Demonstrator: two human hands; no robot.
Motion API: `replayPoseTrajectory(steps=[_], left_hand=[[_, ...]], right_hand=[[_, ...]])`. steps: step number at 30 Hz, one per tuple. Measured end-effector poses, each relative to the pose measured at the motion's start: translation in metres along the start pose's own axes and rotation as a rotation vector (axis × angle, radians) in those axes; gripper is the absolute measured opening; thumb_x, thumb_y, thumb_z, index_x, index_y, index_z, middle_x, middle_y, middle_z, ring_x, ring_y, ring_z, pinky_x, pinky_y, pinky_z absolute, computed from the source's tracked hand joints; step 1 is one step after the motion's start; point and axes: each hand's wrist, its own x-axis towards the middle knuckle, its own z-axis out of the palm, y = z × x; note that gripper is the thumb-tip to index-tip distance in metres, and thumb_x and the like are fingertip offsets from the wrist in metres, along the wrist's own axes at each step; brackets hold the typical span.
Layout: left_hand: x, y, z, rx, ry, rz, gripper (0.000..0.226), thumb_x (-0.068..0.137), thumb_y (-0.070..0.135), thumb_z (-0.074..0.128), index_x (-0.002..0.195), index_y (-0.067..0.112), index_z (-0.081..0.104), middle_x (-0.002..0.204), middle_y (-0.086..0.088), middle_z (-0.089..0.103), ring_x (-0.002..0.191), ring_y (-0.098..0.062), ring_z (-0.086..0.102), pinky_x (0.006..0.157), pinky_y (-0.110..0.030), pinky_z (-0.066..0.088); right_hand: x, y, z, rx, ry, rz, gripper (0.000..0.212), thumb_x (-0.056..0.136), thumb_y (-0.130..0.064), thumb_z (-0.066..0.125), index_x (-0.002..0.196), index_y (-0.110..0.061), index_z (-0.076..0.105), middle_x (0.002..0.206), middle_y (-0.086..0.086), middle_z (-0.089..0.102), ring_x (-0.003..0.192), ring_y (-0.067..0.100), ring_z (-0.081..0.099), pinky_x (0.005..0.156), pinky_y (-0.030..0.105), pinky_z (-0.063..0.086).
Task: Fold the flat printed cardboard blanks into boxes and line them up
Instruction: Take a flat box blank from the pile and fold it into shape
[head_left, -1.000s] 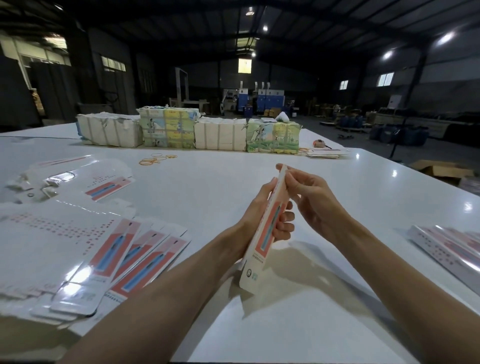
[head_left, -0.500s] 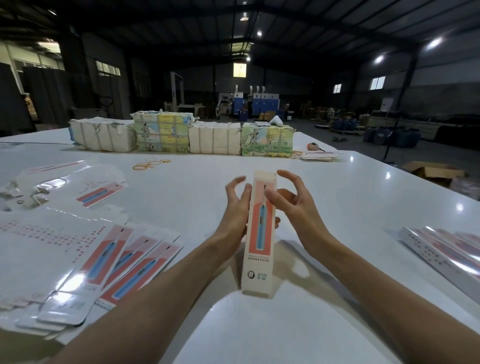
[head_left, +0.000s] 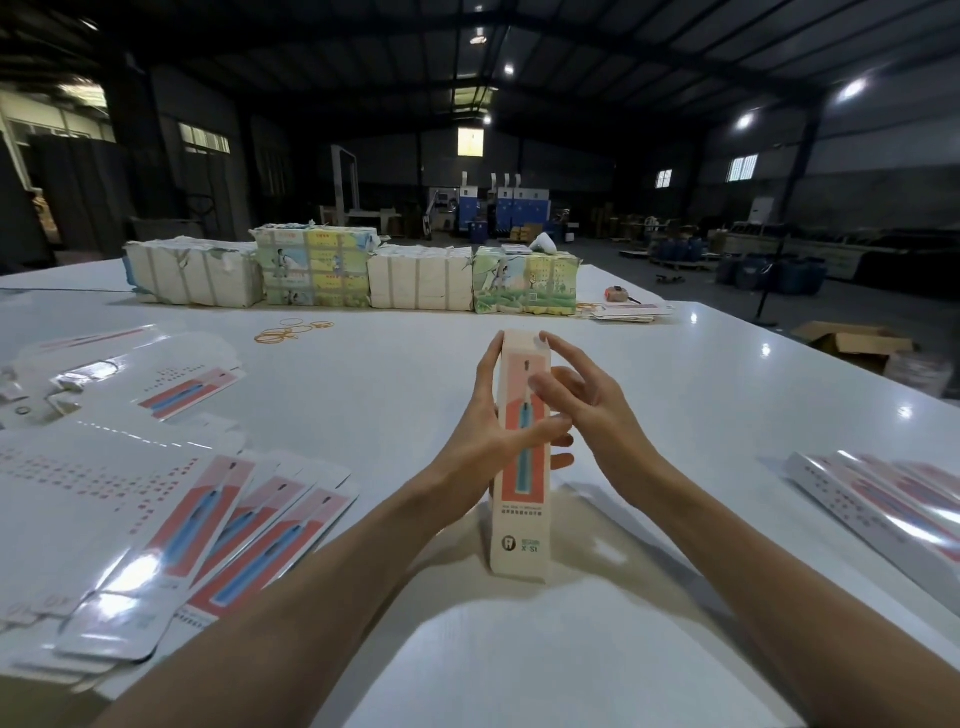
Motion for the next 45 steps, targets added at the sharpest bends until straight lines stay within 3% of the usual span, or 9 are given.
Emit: replayPoseTrajectory(steps=[2,5,11,18,24,31,37,45], left_hand=[[0.001,-0.001,0.000,-0.045,-0.009,-0.009,0.103,0.081,0.018,0.089,0.145,0.069,0.027,0.130,0.008,0.062,0.103,-0.027,0.077,0.075,-0.044,0.066],[0.000,0.001,0.002,0.005,0.014,-0.003,0.087,0.082,0.018,0.083,0.139,0.062,0.033,0.122,0.001,0.065,0.093,-0.026,0.079,0.067,-0.036,0.064],[-0.001,0.002,0.000,0.021,-0.004,-0.051,0.081,0.085,0.017,0.078,0.145,0.045,0.032,0.118,-0.008,0.066,0.088,-0.032,0.079,0.069,-0.042,0.066],[-0.002,0.003,0.000,0.070,-0.066,-0.091,0.083,0.089,0.014,0.080,0.144,0.049,0.029,0.122,-0.008,0.062,0.087,-0.032,0.079,0.068,-0.037,0.065],[-0.003,0.003,0.001,0.137,-0.135,-0.105,0.080,0.088,0.020,0.081,0.137,0.057,0.029,0.114,-0.004,0.065,0.085,-0.029,0.078,0.067,-0.034,0.064],[-0.002,0.000,0.002,0.144,-0.119,-0.114,0.088,0.085,0.024,0.084,0.130,0.068,0.022,0.118,-0.007,0.062,0.080,-0.030,0.079,0.067,-0.033,0.063],[-0.004,0.002,-0.001,0.187,-0.148,-0.102,0.088,0.084,0.023,0.083,0.127,0.070,0.022,0.118,-0.009,0.059,0.078,-0.029,0.078,0.066,-0.033,0.063],[-0.007,0.002,-0.002,0.232,-0.151,-0.067,0.091,0.084,0.018,0.082,0.134,0.062,0.019,0.117,-0.011,0.055,0.080,-0.026,0.077,0.066,-0.034,0.064]], right_hand=[[-0.001,0.000,0.001,-0.016,-0.014,-0.006,0.053,0.100,-0.036,0.068,0.149,-0.036,0.049,0.112,0.000,0.075,0.109,0.022,0.074,0.086,0.035,0.064],[-0.001,0.000,0.003,-0.075,-0.020,-0.028,0.033,0.101,-0.030,0.068,0.133,-0.027,0.059,0.111,0.000,0.074,0.110,0.024,0.073,0.092,0.038,0.063],[0.000,0.003,0.004,-0.086,-0.036,0.011,0.023,0.104,-0.034,0.064,0.125,-0.025,0.062,0.111,-0.001,0.075,0.109,0.021,0.073,0.094,0.037,0.062],[0.006,0.009,-0.001,0.099,0.193,0.081,0.026,0.111,-0.034,0.048,0.133,-0.026,0.059,0.105,-0.001,0.079,0.102,0.022,0.076,0.083,0.032,0.062],[0.006,0.007,-0.013,0.045,0.152,0.019,0.021,0.107,-0.017,0.058,0.125,-0.017,0.067,0.101,0.008,0.080,0.097,0.029,0.078,0.083,0.038,0.065],[0.008,0.007,-0.014,-0.038,0.198,-0.054,0.020,0.108,-0.011,0.054,0.117,-0.017,0.071,0.103,0.000,0.081,0.096,0.026,0.079,0.079,0.037,0.065],[0.011,0.001,-0.020,0.195,0.122,0.101,0.029,0.105,-0.033,0.062,0.109,-0.008,0.076,0.111,0.011,0.078,0.104,0.033,0.076,0.080,0.043,0.065],[0.013,-0.001,-0.018,0.277,0.185,0.242,0.011,0.098,-0.012,0.071,0.102,-0.002,0.076,0.096,0.005,0.076,0.099,0.032,0.077,0.074,0.042,0.064]])
